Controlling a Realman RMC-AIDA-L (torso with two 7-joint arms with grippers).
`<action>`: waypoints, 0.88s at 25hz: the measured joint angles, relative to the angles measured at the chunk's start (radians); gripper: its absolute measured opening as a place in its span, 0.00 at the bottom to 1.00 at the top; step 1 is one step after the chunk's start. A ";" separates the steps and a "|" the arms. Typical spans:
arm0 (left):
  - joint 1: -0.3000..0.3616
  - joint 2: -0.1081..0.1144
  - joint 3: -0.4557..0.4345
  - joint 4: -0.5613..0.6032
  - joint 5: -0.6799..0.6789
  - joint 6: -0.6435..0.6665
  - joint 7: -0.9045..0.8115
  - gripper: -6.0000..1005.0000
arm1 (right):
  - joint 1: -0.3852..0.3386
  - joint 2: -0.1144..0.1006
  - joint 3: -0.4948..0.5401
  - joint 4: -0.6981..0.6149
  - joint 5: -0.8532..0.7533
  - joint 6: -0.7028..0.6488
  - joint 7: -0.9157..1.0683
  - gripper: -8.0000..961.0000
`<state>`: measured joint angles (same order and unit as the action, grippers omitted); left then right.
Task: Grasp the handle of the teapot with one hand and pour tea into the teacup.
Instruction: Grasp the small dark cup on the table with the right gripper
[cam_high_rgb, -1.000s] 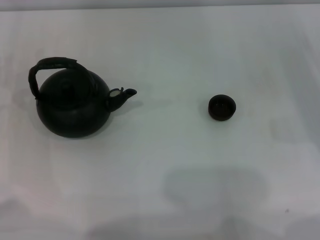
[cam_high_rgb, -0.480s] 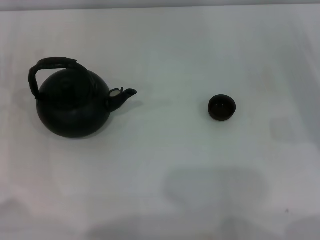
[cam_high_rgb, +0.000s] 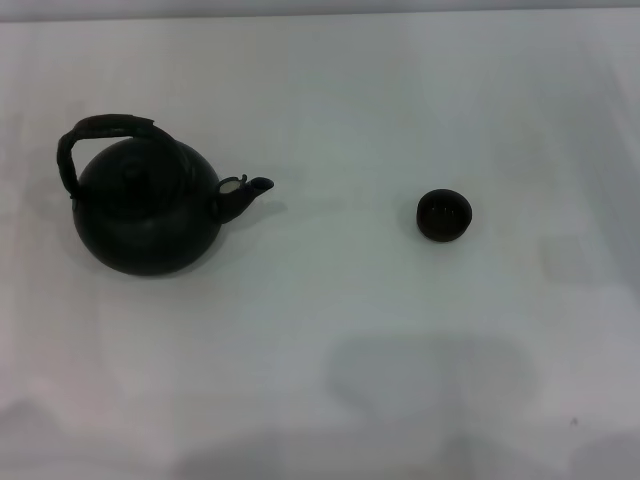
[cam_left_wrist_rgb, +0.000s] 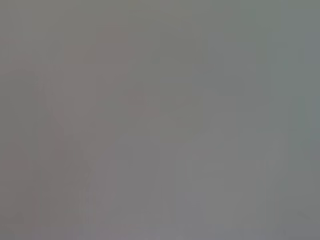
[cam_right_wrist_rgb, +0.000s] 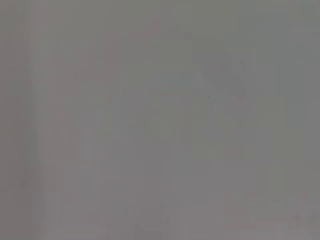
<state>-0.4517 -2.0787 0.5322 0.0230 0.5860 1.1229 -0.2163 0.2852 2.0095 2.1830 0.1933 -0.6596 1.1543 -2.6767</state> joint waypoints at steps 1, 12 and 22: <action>0.001 0.000 0.000 0.000 0.000 0.000 0.000 0.77 | 0.000 0.000 0.000 0.000 0.000 0.000 0.000 0.89; 0.031 -0.002 0.000 0.002 0.000 0.012 -0.003 0.77 | -0.002 -0.009 -0.007 0.015 -0.019 0.002 0.037 0.89; 0.107 -0.002 0.010 -0.002 0.051 0.045 -0.023 0.77 | -0.012 -0.058 -0.040 0.207 -0.282 0.007 0.266 0.89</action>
<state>-0.3448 -2.0811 0.5422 0.0210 0.6370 1.1679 -0.2393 0.2732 1.9520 2.1435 0.3998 -0.9420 1.1609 -2.4107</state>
